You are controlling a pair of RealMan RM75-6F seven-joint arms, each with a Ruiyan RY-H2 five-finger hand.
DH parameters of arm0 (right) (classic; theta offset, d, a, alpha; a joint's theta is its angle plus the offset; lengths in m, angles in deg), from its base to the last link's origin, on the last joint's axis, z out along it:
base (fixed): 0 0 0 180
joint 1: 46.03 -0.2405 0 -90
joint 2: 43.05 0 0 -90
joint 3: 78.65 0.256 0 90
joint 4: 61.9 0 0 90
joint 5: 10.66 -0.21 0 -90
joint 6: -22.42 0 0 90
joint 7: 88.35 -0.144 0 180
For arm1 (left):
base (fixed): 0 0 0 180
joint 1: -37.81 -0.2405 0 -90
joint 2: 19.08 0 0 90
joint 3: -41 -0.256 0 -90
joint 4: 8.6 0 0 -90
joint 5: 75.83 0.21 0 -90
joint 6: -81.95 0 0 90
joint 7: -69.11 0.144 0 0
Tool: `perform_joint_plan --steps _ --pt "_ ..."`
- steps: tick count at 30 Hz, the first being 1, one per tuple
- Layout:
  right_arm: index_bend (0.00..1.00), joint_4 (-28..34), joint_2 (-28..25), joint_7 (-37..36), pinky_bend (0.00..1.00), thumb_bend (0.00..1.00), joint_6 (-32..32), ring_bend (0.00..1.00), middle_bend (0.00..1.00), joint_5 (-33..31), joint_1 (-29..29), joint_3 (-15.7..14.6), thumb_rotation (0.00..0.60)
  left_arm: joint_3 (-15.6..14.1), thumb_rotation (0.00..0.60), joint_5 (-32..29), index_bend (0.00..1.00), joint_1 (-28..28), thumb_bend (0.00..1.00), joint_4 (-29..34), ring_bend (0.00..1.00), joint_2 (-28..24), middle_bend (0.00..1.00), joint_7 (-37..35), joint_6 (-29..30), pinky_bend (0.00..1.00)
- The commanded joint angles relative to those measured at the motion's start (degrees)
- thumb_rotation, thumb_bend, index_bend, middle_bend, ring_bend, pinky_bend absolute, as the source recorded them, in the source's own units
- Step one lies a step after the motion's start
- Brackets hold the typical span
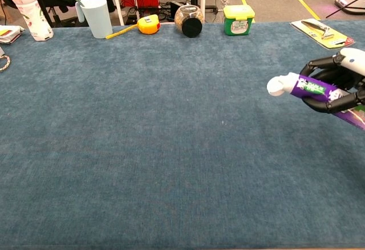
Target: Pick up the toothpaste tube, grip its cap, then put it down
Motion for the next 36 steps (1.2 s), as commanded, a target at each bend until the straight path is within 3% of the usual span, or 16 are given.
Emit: perform_joint_plan --steps 1,6,14,25,30,36 --pt "0.83 1.5 -1.3 -4.3 0.94 0.49 -0.8 0.98 0.89 2.4 -0.5 -0.4 0.600 0.0 0.600 0.7 0.45 0.6 0.25 0.6 0.25 -0.1 0.29 0.9 -0.5 0.28" --pt "0.85 2.1 -1.4 -7.1 0.99 0.50 -1.4 1.00 0.94 3.9 -1.2 -0.6 0.600 0.2 0.600 2.7 0.45 2.1 0.25 2.2 0.25 -0.8 0.29 2.4 -1.8 0.28" --pt "0.86 3.9 -0.7 -10.5 1.00 0.50 -0.5 1.00 0.96 4.6 -2.2 -1.4 0.600 0.9 0.600 4.4 0.44 5.2 0.25 4.3 0.25 -0.9 0.29 5.2 -4.7 0.28" --pt "0.86 8.1 -1.0 -15.7 1.00 0.50 2.3 1.00 0.96 6.3 -4.9 -2.3 0.600 1.0 0.593 10.2 0.30 11.4 0.20 5.5 0.25 2.3 0.29 10.5 -10.7 0.32" --pt "0.86 9.4 -1.0 -17.6 1.00 0.50 4.4 1.00 0.96 4.9 -6.1 -1.9 0.600 1.3 0.409 13.3 0.19 14.5 0.17 5.0 0.21 6.1 0.22 15.6 -12.8 0.32" --pt "0.86 10.7 -1.0 -18.5 1.00 0.50 4.7 1.00 0.96 4.0 -6.7 -1.3 0.600 1.8 0.292 16.5 0.10 17.5 0.16 4.3 0.13 11.1 0.14 21.3 -14.1 0.32"
